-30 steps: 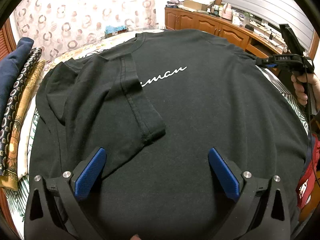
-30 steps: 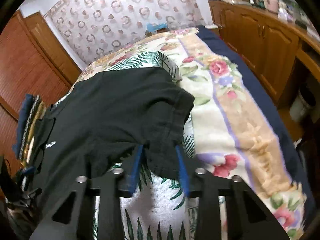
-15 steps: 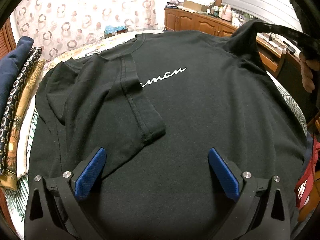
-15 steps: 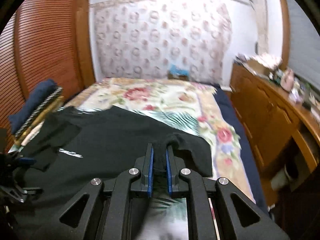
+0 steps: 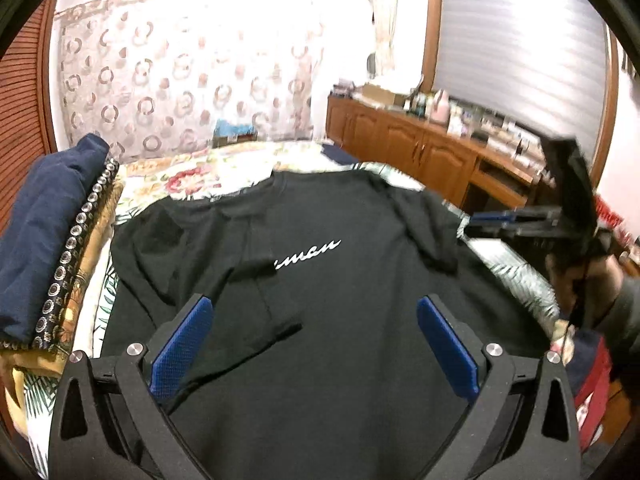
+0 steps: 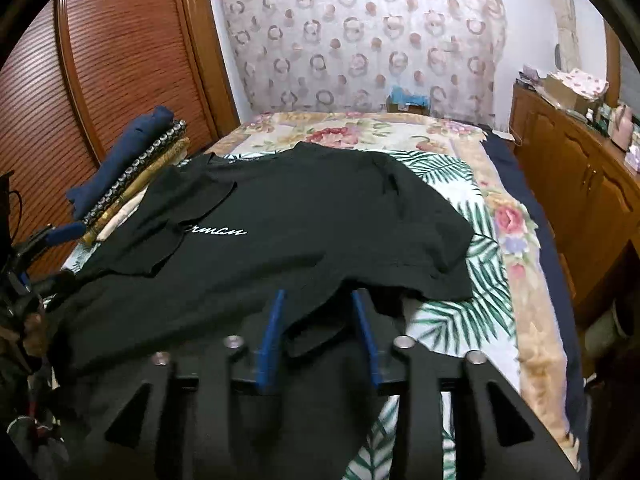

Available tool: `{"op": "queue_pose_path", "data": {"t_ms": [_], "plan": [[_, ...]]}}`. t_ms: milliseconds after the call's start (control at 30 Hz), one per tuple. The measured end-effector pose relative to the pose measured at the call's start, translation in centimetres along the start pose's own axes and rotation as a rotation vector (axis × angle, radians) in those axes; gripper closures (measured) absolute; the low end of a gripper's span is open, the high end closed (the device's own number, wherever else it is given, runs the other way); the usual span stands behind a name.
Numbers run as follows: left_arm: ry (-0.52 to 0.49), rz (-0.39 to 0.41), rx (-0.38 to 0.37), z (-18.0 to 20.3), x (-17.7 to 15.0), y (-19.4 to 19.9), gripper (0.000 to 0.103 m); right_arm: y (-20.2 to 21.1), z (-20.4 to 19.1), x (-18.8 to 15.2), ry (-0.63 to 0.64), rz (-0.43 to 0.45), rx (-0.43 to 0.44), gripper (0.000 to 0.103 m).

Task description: Fold small clothes

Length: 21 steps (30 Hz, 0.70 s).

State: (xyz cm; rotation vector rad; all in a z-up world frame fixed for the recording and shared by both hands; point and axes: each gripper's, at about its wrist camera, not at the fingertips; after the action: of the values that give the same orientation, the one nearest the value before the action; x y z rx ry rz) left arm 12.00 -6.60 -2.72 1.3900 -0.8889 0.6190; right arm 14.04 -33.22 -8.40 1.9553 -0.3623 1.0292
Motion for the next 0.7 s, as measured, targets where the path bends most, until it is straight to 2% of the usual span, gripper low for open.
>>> {"op": "queue_pose_path", "data": {"t_ms": [133,233,333,500,600,700], "plan": [[0.021,0.011,-0.011,0.2,0.4,1.0,0.0,2.0,0.5,0.5,-0.009,0.04,-0.043,0.058],[0.013,0.025,-0.002,0.7,0.5,1.3,0.0,0.3,2.0,2.0,-0.064,0.04,-0.109,0.058],[0.014,0.035,-0.006,0.9,0.5,1.4,0.0,-1.2,4.8,2.7,-0.143,0.022,-0.139,0.058],[0.012,0.029,-0.01,1.1,0.1,1.3,0.0,-3.6,8.2,3.9,-0.284,0.011,-0.11,0.058],[0.012,0.017,-0.004,1.1,-0.2,1.0,0.0,-4.8,9.0,4.7,-0.325,0.002,-0.08,0.058],[0.02,0.003,-0.003,0.7,-0.7,0.6,0.0,-5.9,9.6,5.6,-0.336,-0.04,-0.092,0.058]]}}
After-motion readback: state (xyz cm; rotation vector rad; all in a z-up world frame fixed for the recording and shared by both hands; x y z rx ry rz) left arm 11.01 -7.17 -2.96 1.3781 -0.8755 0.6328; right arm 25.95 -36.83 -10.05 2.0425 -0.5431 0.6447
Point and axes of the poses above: each gripper's, at about its wrist camera, not at the fingertips, and y roughly against the way its jaws point, z to its right, x to its top, and after that the axes turned 15 degrees about x, right-handed
